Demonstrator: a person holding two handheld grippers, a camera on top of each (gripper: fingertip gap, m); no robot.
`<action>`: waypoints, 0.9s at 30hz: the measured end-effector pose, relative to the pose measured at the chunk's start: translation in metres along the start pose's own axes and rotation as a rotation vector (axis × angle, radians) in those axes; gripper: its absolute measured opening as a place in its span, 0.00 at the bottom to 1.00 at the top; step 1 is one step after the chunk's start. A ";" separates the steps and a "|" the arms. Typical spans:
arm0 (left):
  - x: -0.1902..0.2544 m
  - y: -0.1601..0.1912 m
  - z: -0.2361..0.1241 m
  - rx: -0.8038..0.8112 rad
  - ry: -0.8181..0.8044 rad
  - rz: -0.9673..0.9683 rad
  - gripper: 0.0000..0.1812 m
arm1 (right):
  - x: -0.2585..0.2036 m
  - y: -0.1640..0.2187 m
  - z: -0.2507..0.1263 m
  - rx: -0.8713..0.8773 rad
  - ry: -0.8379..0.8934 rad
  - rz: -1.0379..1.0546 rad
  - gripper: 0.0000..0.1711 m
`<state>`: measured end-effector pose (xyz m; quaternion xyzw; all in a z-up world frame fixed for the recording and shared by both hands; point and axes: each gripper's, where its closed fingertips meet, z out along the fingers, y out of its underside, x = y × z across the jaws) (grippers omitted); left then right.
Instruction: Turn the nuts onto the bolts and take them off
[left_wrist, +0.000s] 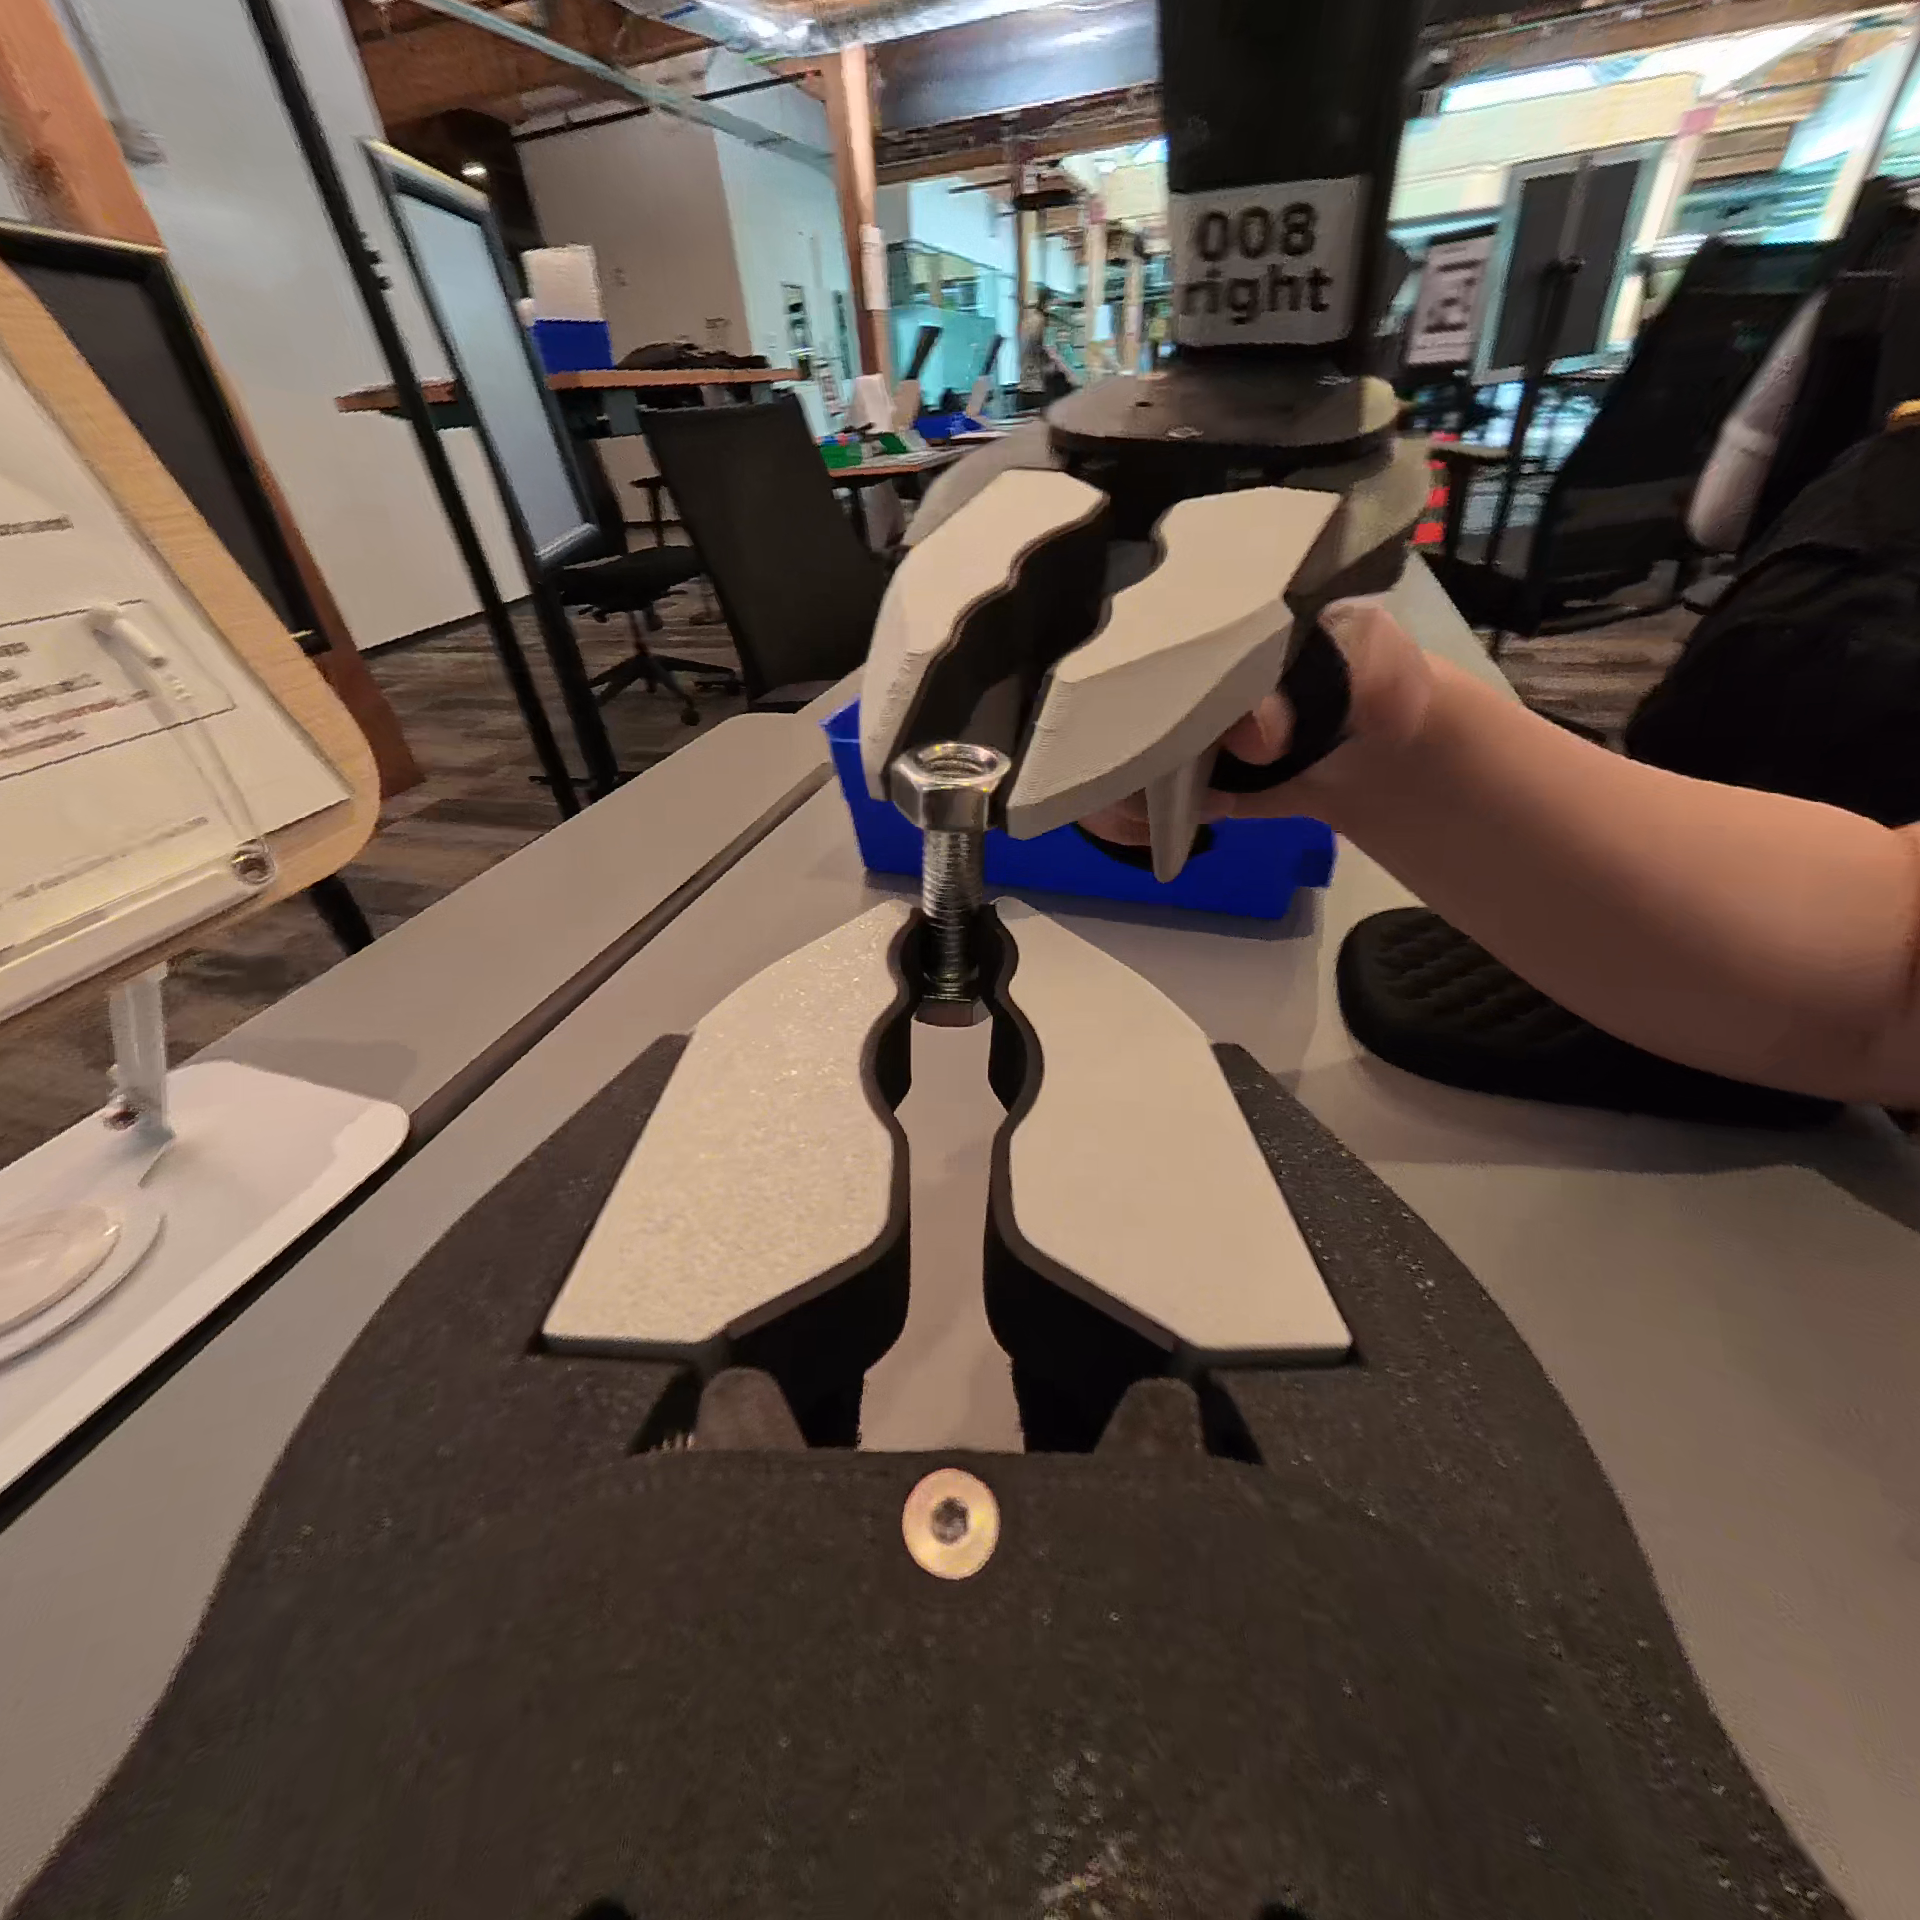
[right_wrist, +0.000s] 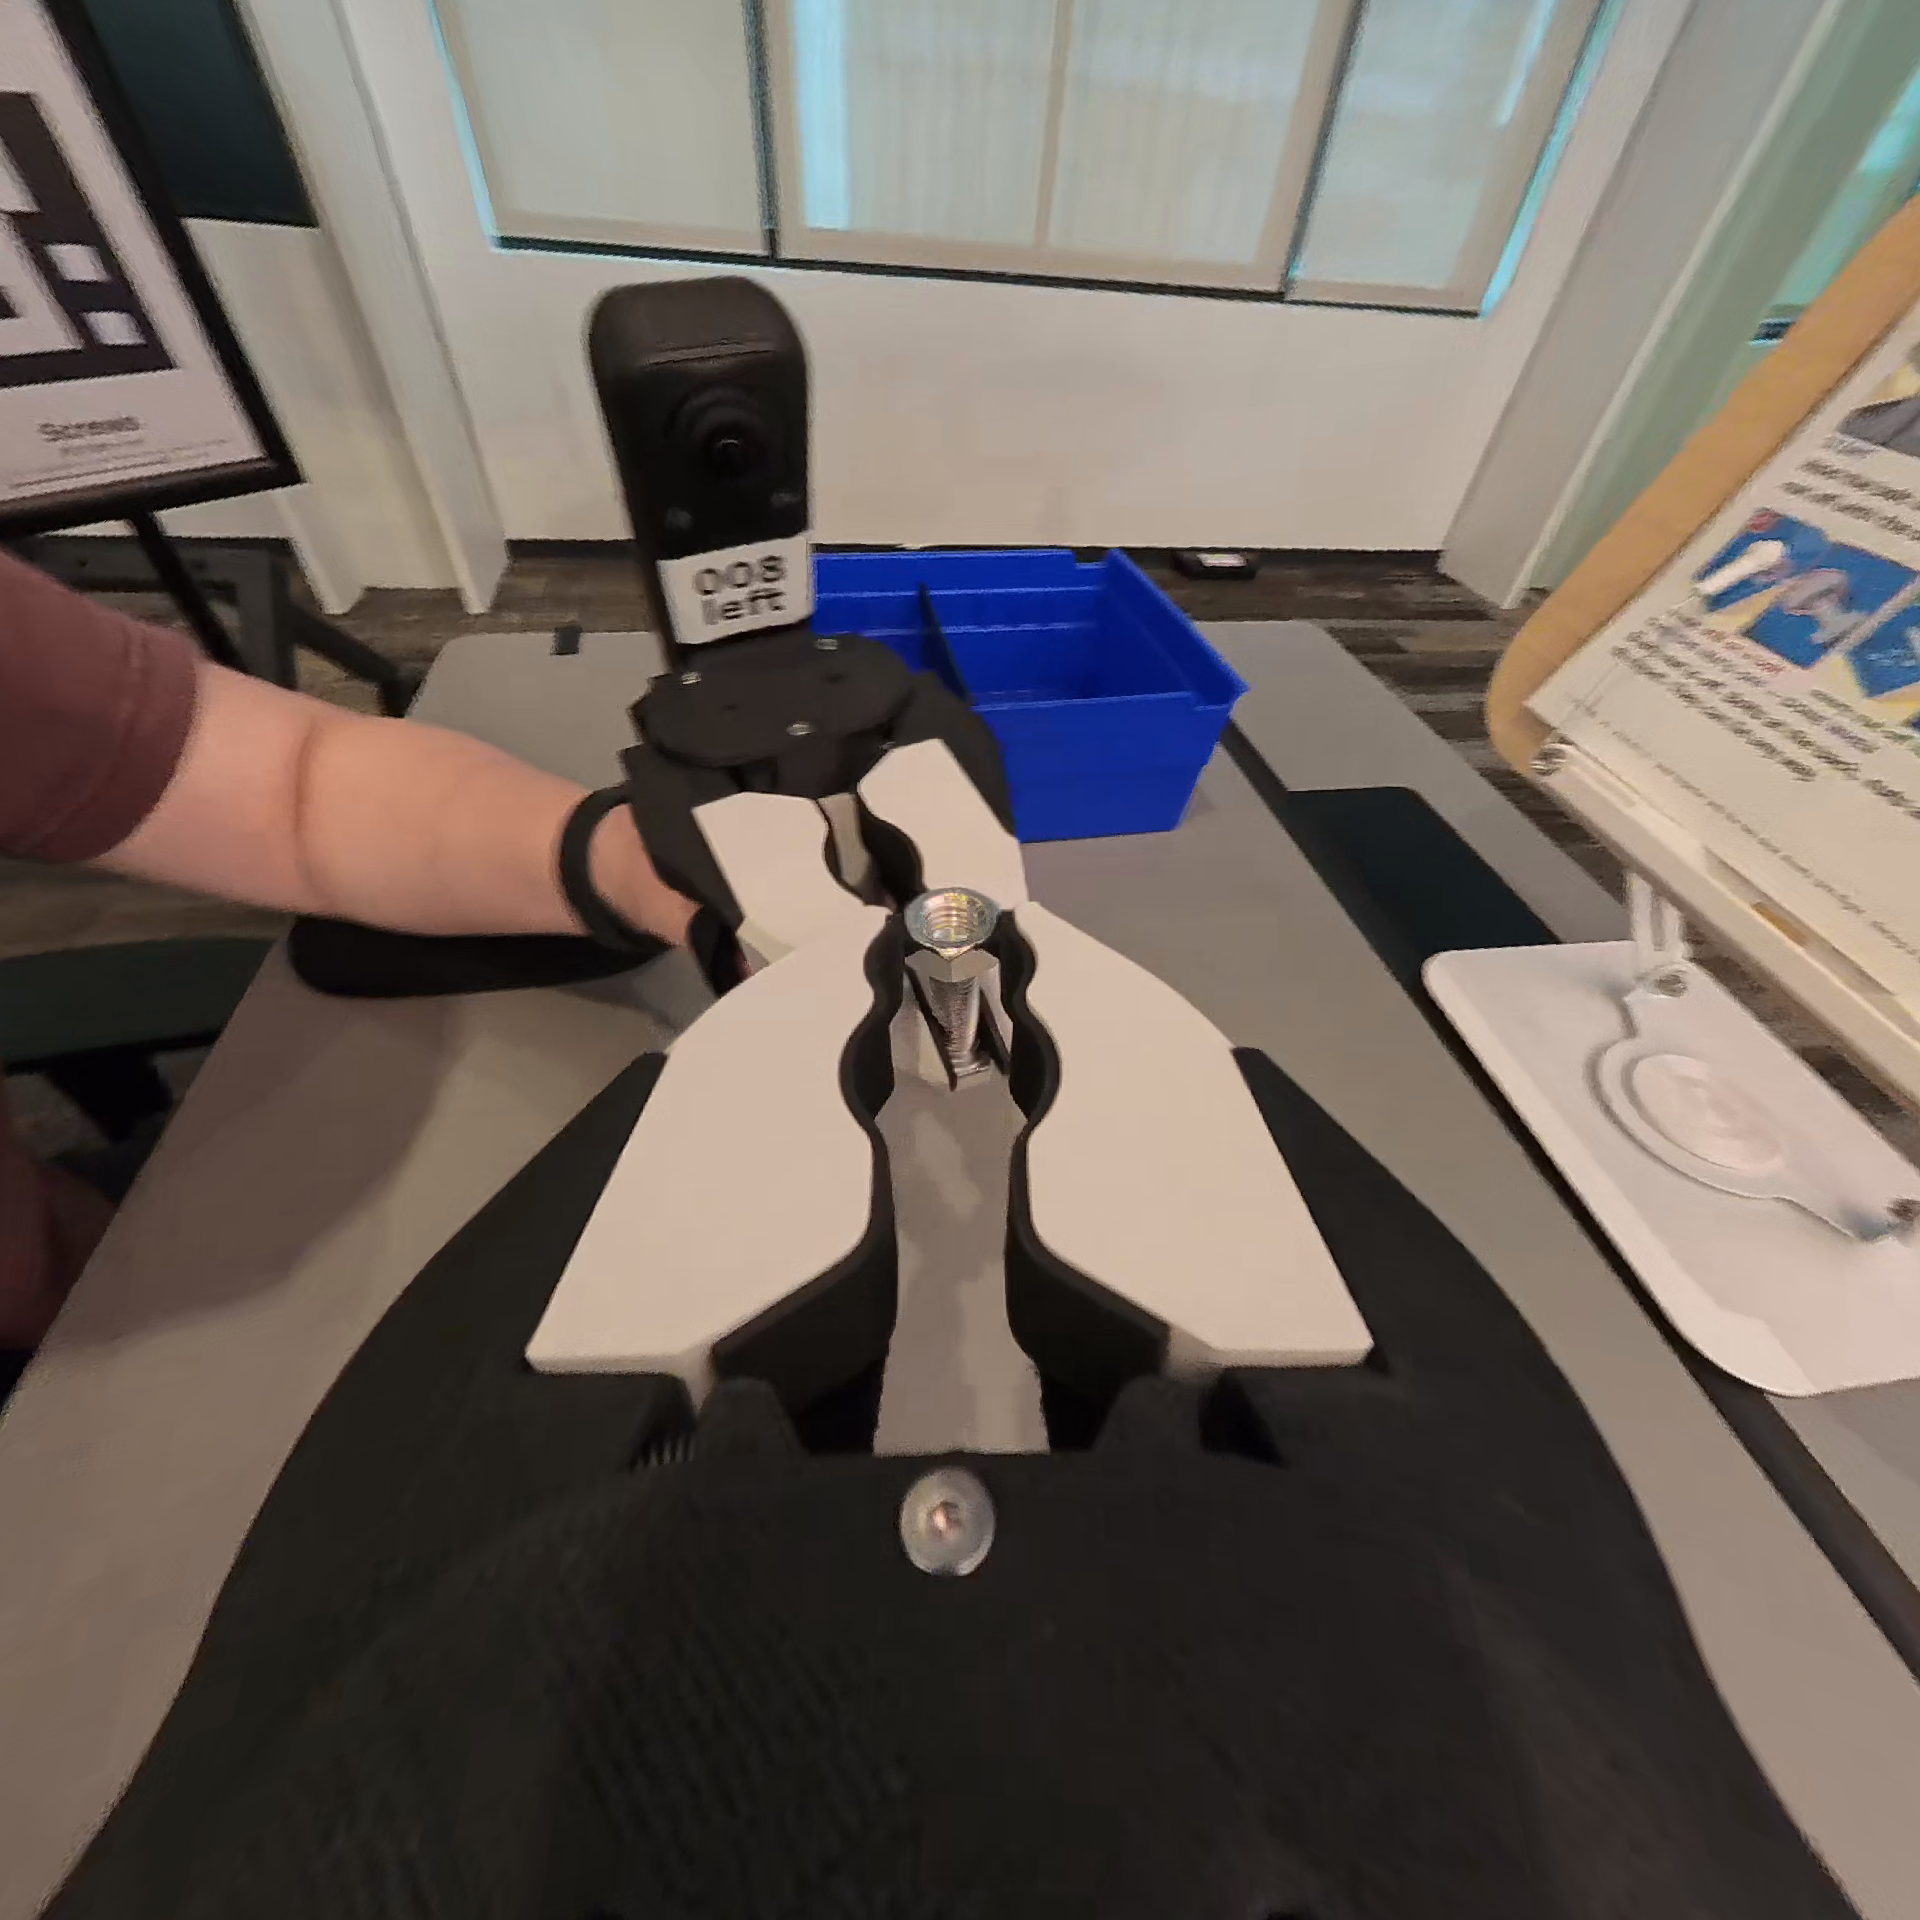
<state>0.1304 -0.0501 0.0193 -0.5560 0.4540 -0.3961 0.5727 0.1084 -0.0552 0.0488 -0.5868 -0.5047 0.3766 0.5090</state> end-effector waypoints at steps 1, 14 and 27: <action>0.007 -0.001 0.000 0.005 0.050 0.007 0.05 | -0.006 -0.001 -0.003 -0.003 -0.045 0.004 0.11; 0.065 -0.010 -0.005 0.037 0.427 -0.038 0.05 | -0.047 -0.003 -0.022 -0.031 -0.308 0.000 0.11; -0.006 0.004 -0.002 -0.075 -0.016 -0.033 0.05 | 0.008 -0.001 0.005 -0.019 0.064 0.150 0.19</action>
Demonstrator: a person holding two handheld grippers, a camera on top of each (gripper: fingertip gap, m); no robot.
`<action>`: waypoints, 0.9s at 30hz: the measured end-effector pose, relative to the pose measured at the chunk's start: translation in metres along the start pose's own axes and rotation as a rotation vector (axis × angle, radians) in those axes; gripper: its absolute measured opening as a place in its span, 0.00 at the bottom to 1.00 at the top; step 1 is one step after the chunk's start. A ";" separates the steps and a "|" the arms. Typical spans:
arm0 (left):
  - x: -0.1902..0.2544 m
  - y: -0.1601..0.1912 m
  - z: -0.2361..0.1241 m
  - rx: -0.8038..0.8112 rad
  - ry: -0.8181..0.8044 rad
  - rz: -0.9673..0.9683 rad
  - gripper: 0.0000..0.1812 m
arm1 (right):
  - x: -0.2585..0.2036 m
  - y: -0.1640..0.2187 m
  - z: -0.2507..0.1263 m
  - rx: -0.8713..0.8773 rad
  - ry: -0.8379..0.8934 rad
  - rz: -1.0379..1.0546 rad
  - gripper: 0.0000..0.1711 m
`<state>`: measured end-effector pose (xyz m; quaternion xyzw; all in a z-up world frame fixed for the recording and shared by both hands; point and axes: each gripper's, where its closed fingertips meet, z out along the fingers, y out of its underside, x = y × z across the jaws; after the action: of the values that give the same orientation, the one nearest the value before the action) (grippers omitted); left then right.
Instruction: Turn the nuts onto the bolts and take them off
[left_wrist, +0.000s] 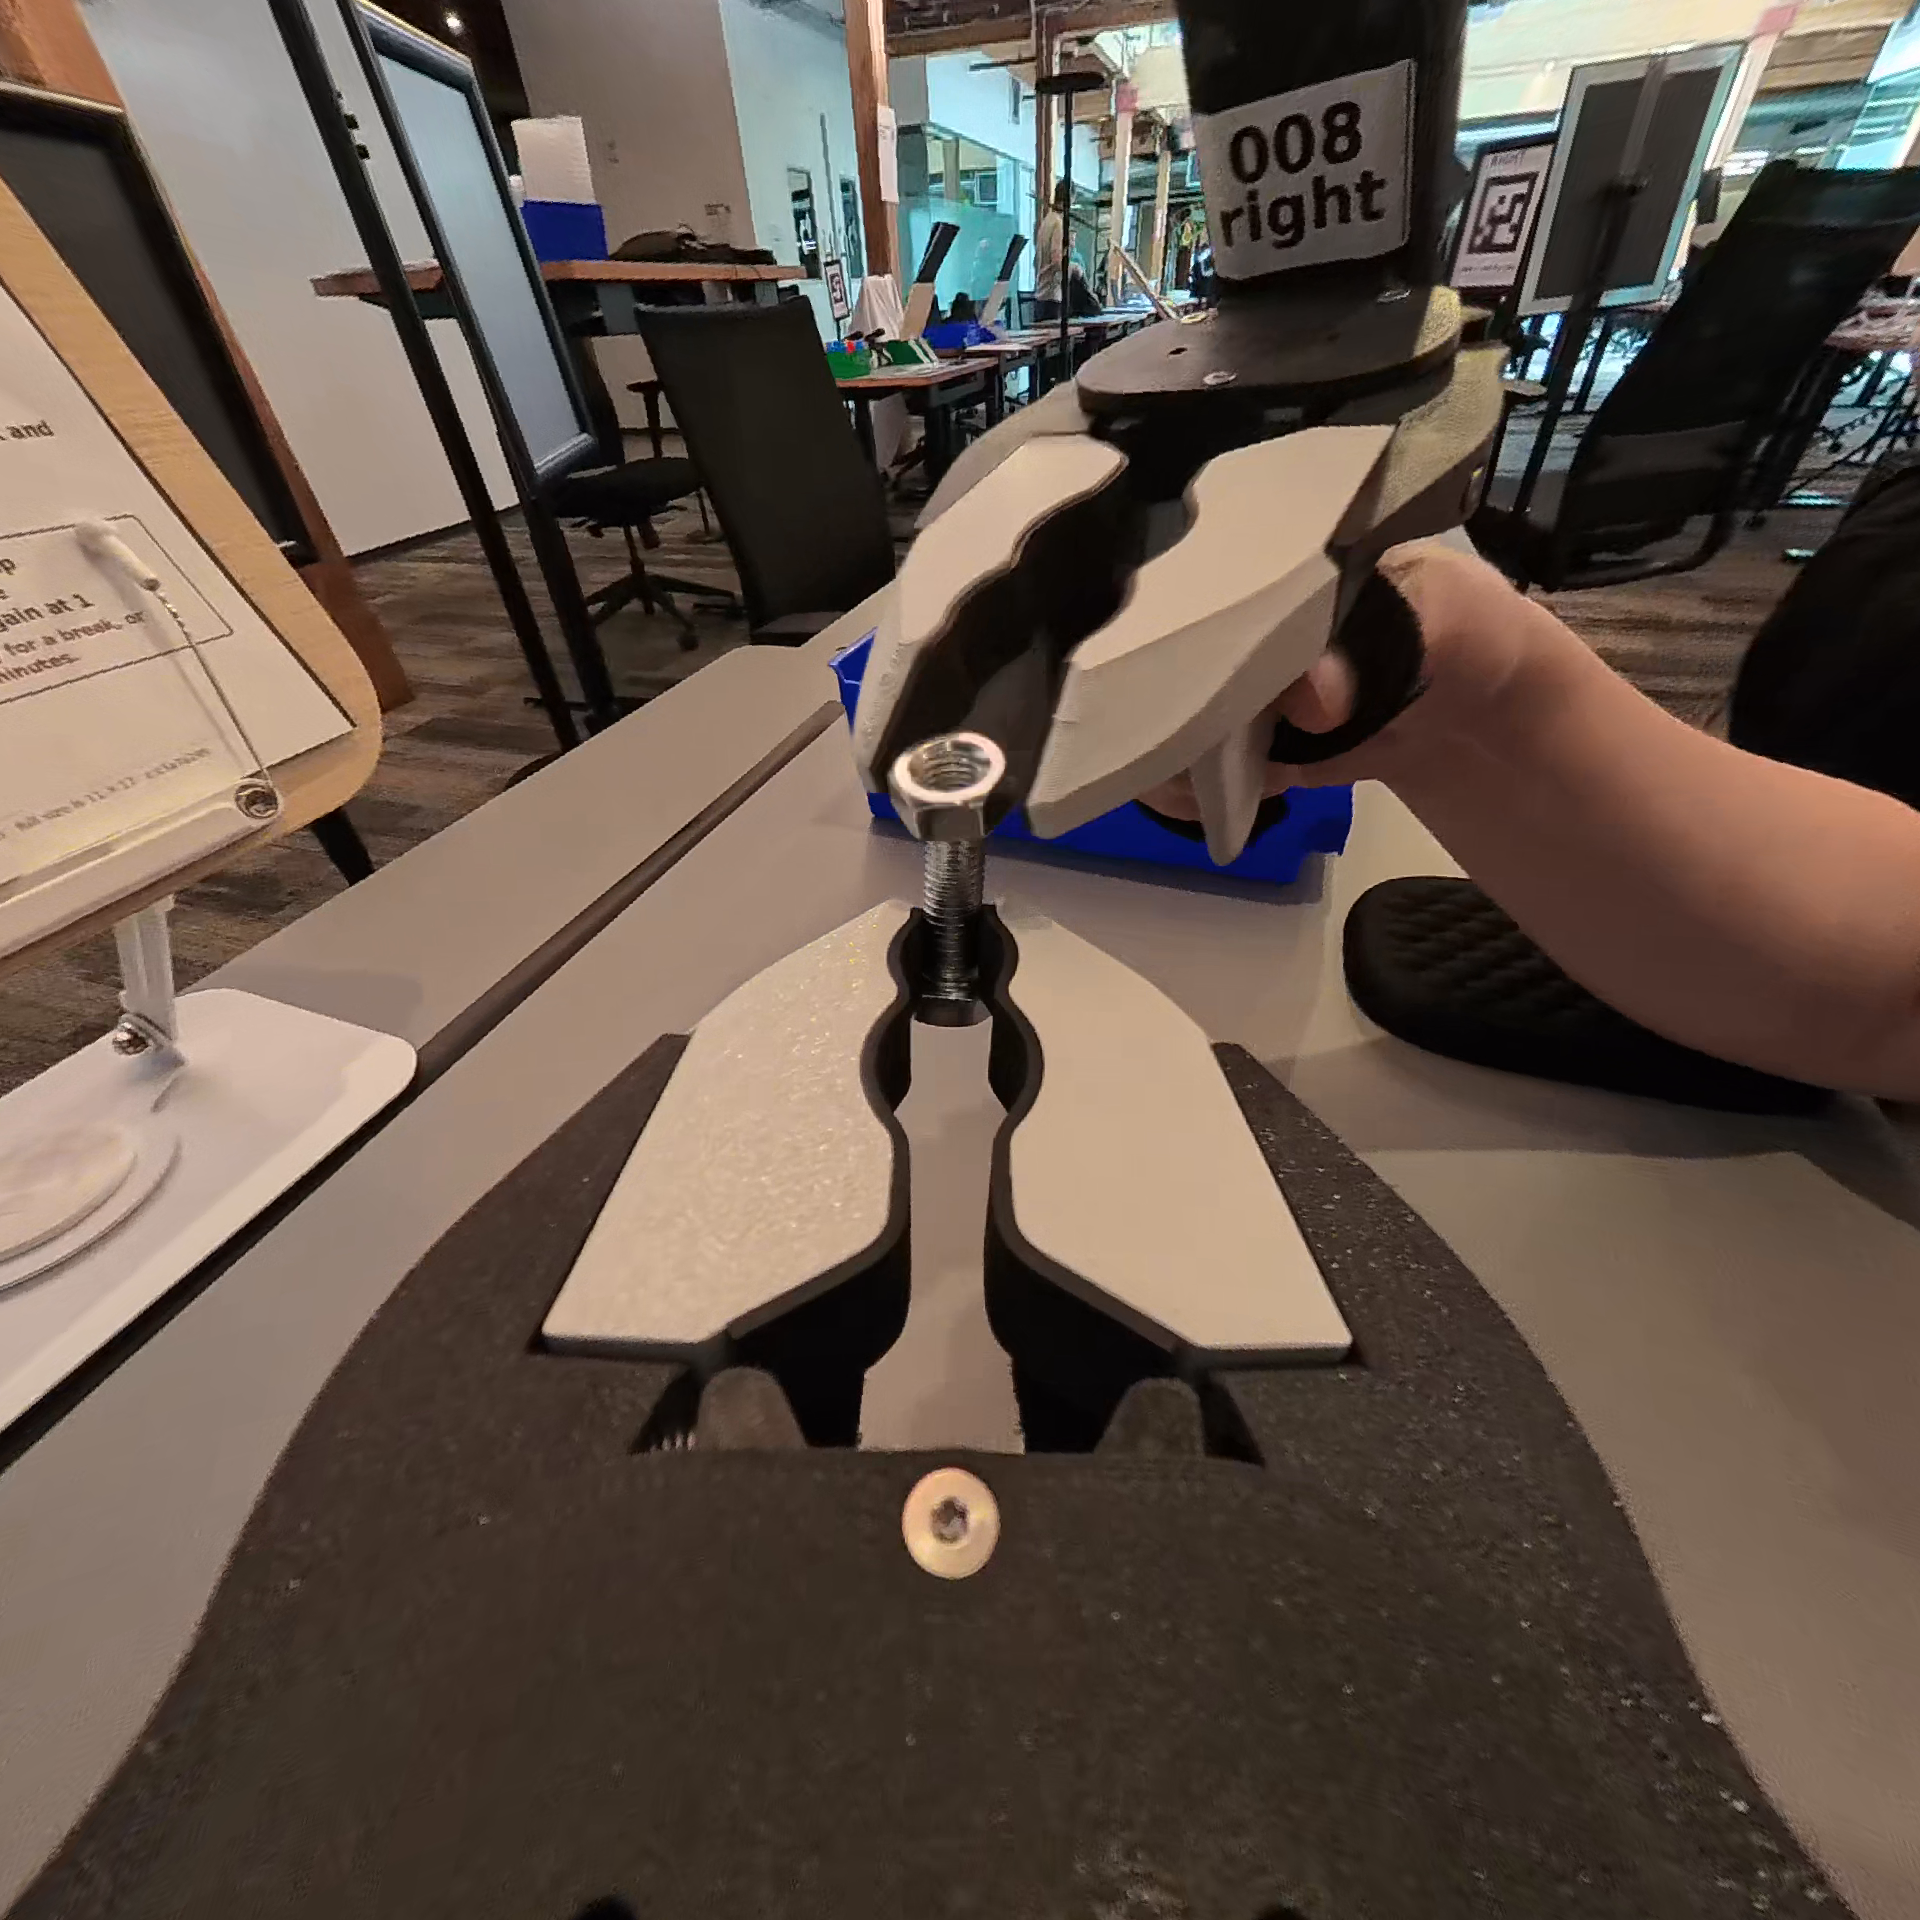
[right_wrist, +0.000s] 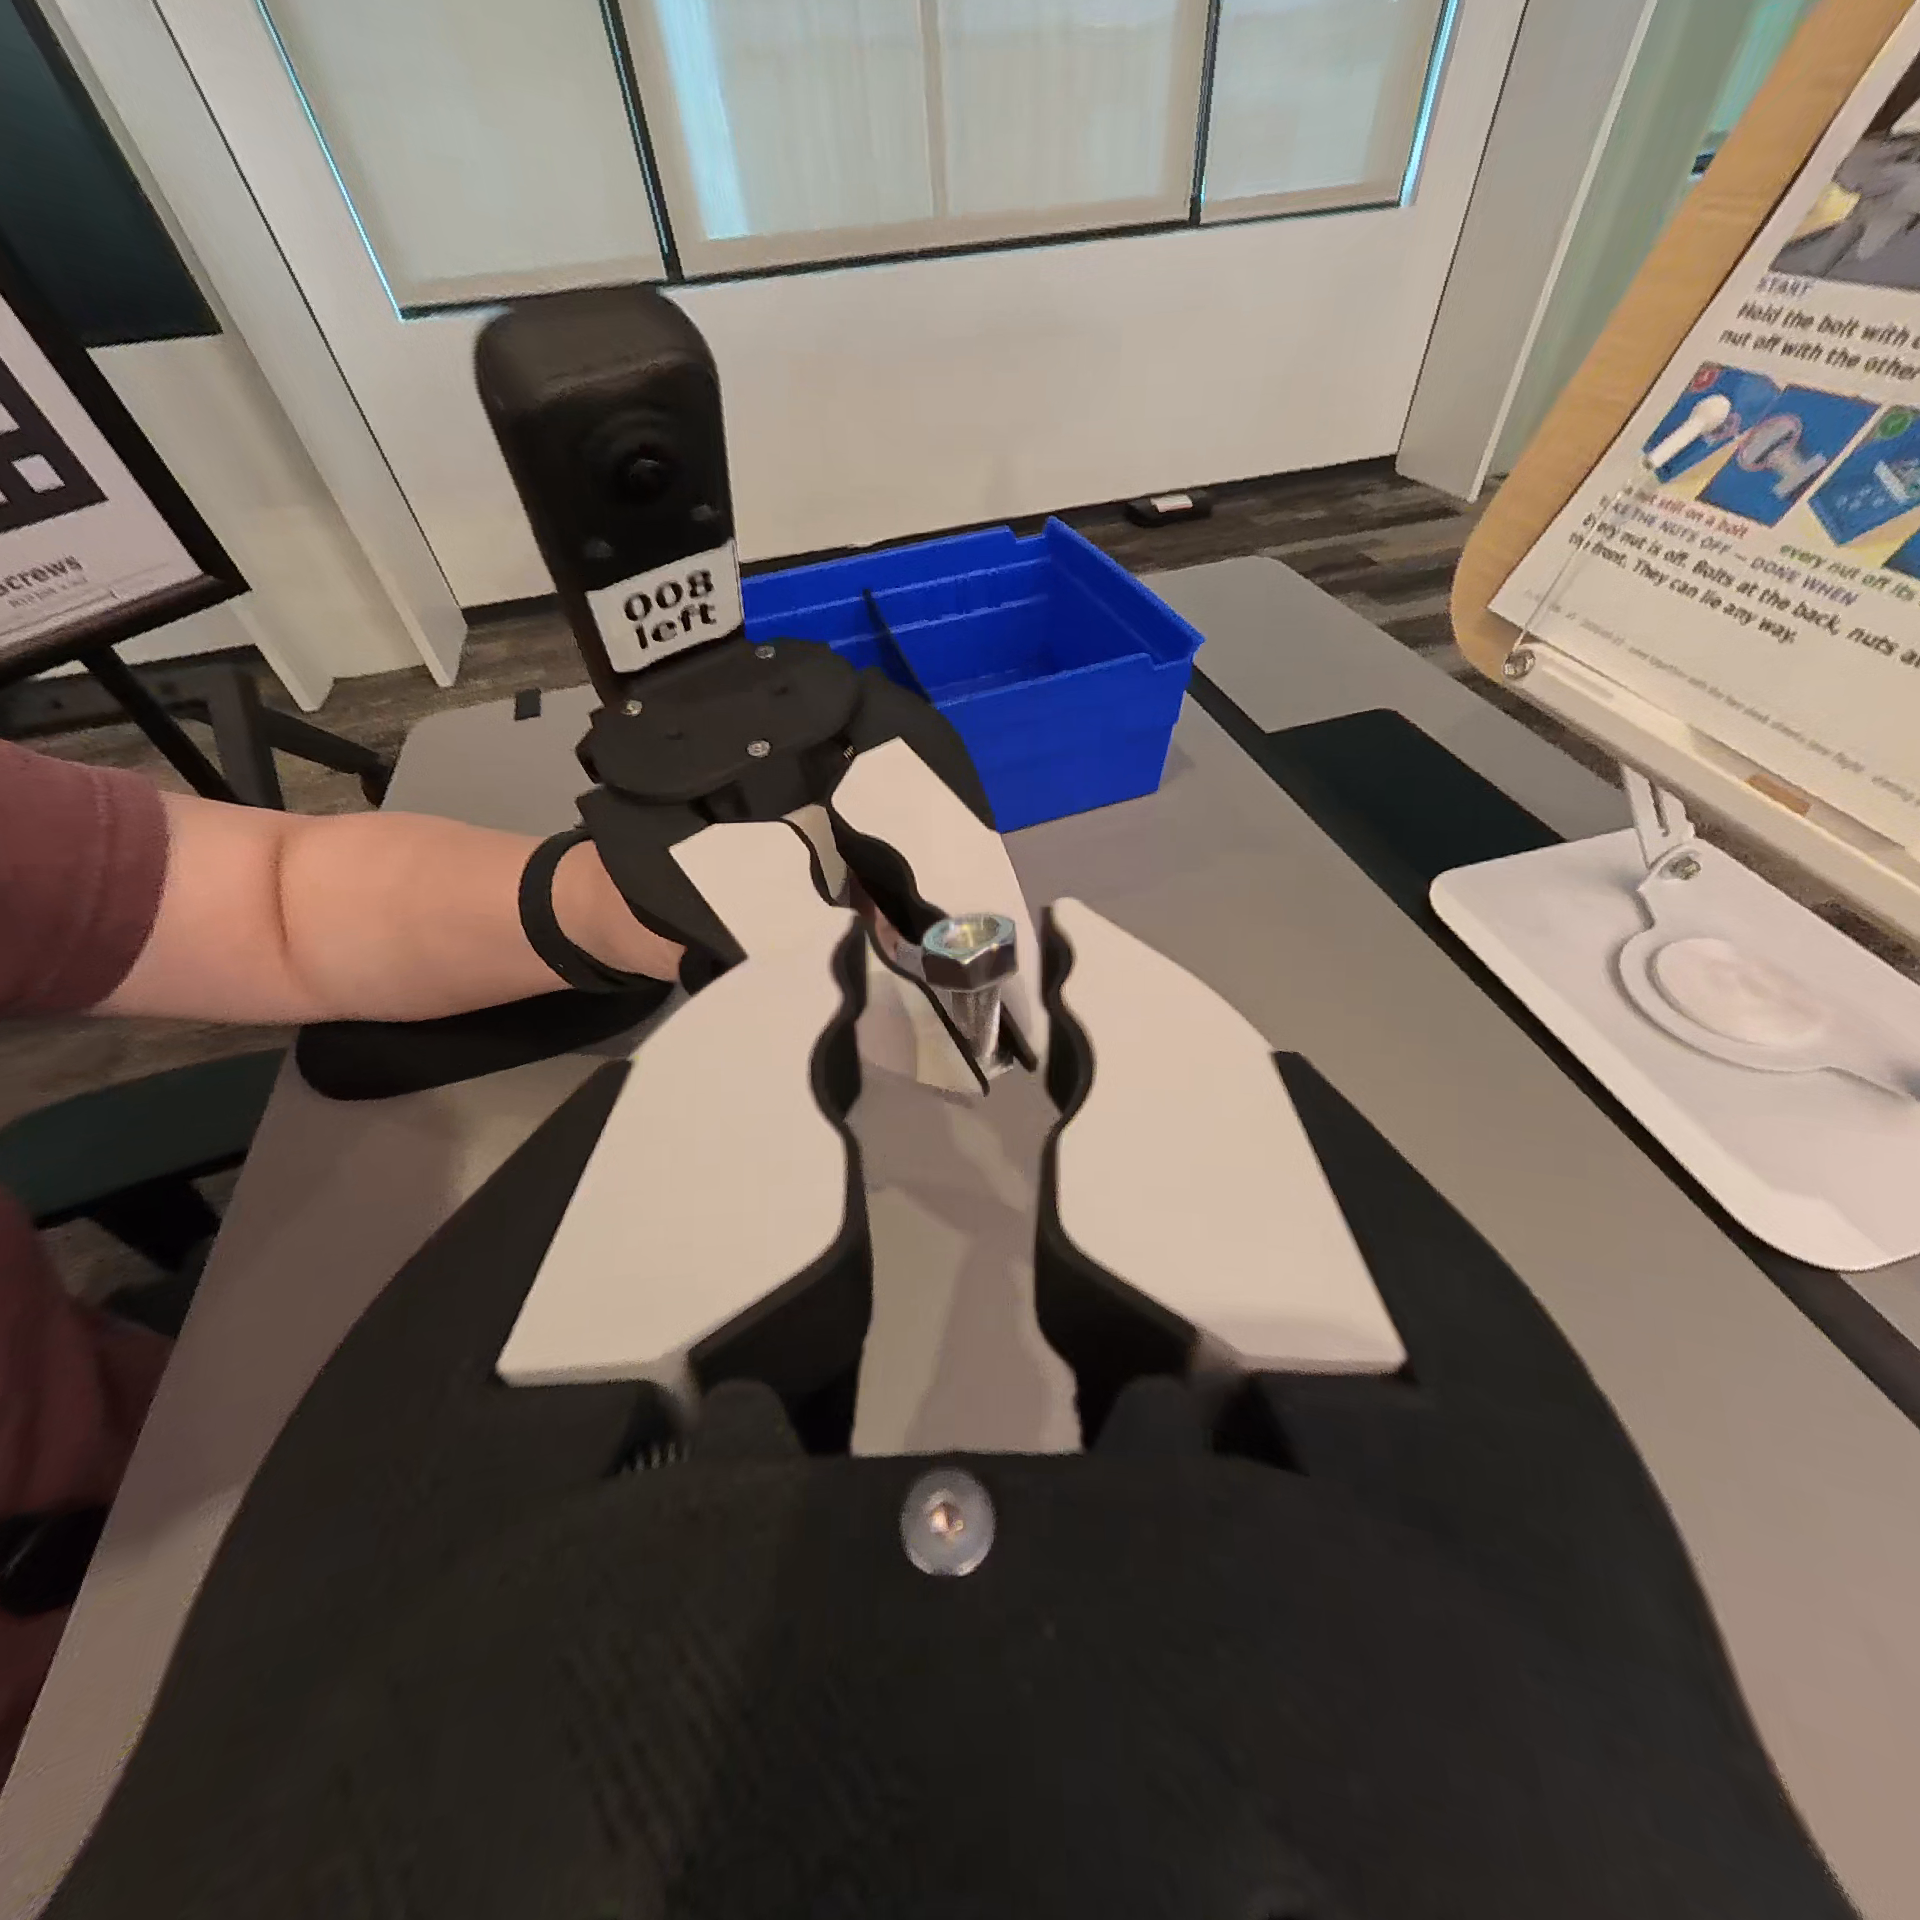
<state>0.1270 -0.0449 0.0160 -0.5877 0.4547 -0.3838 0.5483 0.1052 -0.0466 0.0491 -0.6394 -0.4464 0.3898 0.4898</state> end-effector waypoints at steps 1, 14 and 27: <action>0.000 0.000 0.000 -0.001 0.001 0.001 0.05 | -0.001 -0.003 -0.001 0.019 -0.002 -0.004 0.23; -0.012 0.013 0.000 -0.040 -0.013 -0.063 0.05 | 0.011 -0.002 -0.007 0.056 0.041 -0.080 0.18; 0.039 0.016 0.006 -0.085 0.213 0.097 0.05 | -0.035 0.027 -0.006 -0.182 -0.125 -0.367 0.16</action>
<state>0.1425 -0.0796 -0.0025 -0.5438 0.5539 -0.3974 0.4894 0.1058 -0.0850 0.0261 -0.5635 -0.6182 0.2911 0.4642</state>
